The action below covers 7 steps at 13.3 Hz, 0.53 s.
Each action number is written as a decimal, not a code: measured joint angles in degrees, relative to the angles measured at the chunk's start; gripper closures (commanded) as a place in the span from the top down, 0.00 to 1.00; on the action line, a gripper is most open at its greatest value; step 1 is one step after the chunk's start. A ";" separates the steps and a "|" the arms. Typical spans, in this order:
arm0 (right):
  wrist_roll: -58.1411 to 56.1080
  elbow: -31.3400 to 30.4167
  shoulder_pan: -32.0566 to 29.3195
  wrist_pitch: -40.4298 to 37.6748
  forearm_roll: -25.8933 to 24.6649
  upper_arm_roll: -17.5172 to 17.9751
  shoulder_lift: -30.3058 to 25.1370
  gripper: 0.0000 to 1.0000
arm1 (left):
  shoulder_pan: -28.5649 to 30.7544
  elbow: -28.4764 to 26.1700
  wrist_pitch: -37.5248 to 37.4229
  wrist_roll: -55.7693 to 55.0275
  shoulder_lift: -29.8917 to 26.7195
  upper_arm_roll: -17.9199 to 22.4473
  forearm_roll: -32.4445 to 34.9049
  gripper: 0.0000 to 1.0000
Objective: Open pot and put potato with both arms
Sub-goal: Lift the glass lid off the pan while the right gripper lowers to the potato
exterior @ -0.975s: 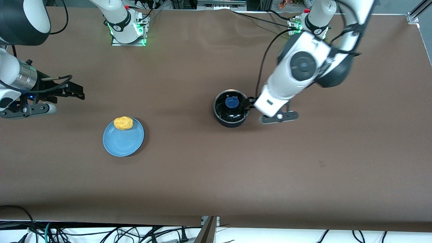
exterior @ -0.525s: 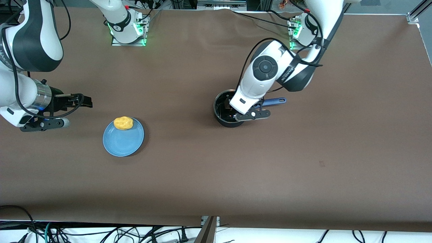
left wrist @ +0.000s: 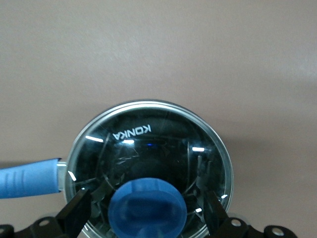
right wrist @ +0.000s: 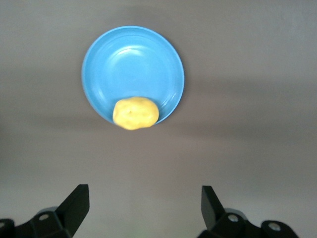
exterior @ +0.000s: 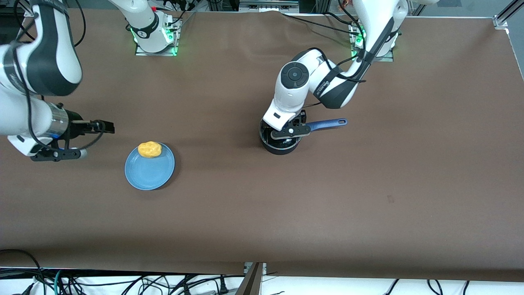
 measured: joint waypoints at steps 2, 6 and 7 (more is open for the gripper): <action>8.90 -4.89 -0.04 3.74 1.27 0.05 0.26 1.00 | -0.34 -0.12 0.03 -0.23 0.39 -0.12 0.27 1.00; 23.24 -11.00 1.18 11.59 2.46 0.82 0.88 1.00 | -0.61 -0.91 0.37 -1.16 0.51 -0.55 2.08 0.74; 25.78 -12.41 1.88 14.21 2.46 0.95 1.47 1.00 | -0.63 -1.17 0.61 -1.26 0.51 -0.65 2.08 0.73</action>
